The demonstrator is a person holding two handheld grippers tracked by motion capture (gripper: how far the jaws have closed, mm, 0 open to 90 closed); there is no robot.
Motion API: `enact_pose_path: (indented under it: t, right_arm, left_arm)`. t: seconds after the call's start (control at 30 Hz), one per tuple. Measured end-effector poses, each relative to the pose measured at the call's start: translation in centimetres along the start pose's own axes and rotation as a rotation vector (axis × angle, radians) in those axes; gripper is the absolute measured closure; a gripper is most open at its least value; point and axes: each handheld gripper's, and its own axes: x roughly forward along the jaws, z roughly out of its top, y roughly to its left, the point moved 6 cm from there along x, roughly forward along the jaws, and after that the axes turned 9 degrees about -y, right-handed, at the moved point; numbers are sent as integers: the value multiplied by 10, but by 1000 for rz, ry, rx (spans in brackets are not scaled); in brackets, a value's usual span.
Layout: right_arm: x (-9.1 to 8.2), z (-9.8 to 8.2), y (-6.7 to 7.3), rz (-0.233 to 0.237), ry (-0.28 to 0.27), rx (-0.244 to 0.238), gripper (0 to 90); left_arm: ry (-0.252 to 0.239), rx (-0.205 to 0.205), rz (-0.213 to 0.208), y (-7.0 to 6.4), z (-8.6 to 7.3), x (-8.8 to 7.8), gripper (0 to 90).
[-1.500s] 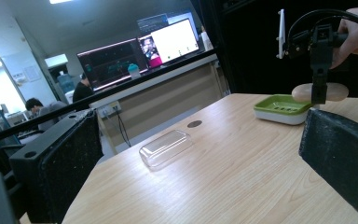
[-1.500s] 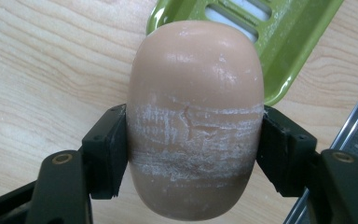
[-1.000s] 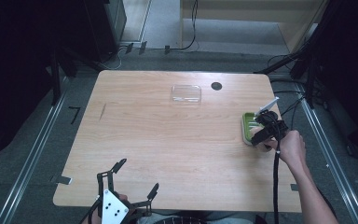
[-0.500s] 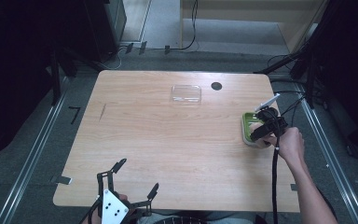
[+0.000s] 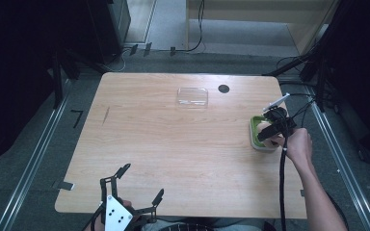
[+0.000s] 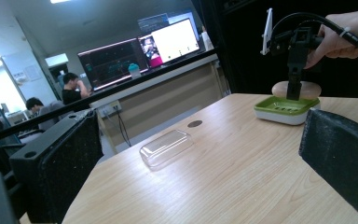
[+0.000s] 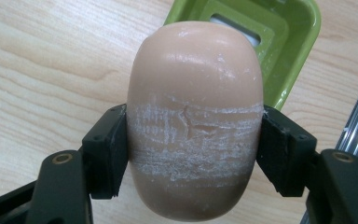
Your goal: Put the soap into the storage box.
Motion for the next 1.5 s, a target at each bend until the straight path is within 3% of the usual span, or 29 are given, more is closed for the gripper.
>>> enact_pose_path:
  t: [0.6, 1.13, 1.5]
  right_arm:
    - [8, 9, -8, 1, -29, 58, 338]
    - [24, 18, -12, -9, -59, 167, 338]
    - [32, 17, -19, -8, -68, 208, 338]
  left_arm:
    - [1, 0, 1, 0, 0, 0, 0]
    - [-2, -3, 4, 1, 0, 0, 0]
    - [-1, -2, 1, 0, 0, 0, 0]
